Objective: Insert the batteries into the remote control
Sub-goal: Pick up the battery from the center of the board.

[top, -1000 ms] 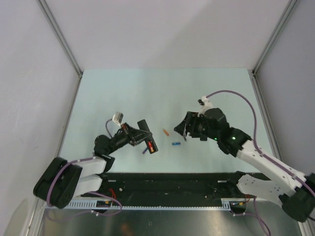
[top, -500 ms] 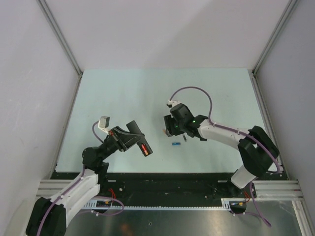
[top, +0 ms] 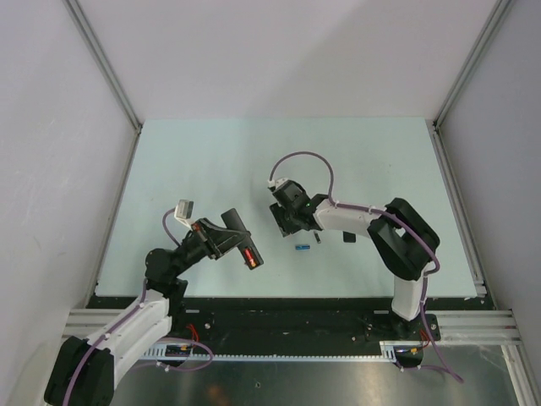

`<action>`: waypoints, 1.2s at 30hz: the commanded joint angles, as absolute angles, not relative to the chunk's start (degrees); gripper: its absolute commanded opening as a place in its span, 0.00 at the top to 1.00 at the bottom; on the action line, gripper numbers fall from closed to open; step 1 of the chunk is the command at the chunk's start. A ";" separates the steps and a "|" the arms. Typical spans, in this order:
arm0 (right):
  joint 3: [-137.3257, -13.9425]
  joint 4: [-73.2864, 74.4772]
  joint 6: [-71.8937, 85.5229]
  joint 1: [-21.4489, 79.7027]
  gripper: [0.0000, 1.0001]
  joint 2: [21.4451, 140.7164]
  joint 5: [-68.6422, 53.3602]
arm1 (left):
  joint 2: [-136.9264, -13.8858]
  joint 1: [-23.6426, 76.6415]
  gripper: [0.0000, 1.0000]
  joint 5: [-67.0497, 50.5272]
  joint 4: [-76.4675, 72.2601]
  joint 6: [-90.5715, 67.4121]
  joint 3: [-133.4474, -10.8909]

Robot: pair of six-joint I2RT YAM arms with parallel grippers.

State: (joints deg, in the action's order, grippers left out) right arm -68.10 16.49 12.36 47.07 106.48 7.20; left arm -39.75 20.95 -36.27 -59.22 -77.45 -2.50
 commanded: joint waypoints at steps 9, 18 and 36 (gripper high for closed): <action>-71.10 19.68 10.81 47.72 0.67 108.98 10.46 | -39.90 20.39 1.00 -37.09 -60.56 -76.03 -0.44; -71.10 20.92 10.28 47.81 0.72 109.42 10.28 | -40.43 20.39 1.00 -37.18 -60.56 -75.76 -0.44; -60.31 21.45 10.99 48.16 1.00 87.74 5.71 | -42.01 20.39 1.00 -34.37 -60.47 -75.15 -1.40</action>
